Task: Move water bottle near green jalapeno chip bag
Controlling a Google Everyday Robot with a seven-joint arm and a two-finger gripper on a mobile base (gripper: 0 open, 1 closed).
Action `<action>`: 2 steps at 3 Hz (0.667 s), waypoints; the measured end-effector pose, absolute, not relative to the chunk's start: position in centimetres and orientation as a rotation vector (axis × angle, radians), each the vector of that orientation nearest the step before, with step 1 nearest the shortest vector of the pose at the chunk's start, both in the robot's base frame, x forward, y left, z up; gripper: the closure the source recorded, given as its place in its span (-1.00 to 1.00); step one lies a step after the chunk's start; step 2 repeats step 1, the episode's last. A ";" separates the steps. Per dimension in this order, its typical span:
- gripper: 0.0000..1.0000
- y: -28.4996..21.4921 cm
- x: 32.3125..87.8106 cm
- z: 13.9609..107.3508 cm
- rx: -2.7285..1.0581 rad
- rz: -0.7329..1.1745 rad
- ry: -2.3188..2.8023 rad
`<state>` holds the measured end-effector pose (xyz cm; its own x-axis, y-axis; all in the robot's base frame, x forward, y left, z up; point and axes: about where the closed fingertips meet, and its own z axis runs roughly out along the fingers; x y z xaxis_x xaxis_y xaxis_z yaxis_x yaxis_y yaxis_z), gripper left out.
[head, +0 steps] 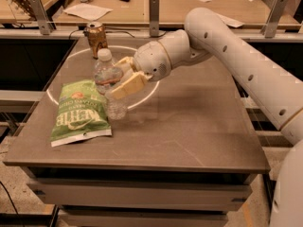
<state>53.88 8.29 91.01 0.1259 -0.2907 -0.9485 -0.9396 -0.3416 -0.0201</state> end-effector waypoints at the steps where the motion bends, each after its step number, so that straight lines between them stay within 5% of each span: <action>1: -0.72 8.2 54.3 90.4 -1.772 1.241 1.241; 2: -0.72 8.2 54.3 90.4 -1.772 1.241 1.241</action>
Offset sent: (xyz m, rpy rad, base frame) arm 0.0000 0.0000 0.0000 0.0000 0.0000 0.0000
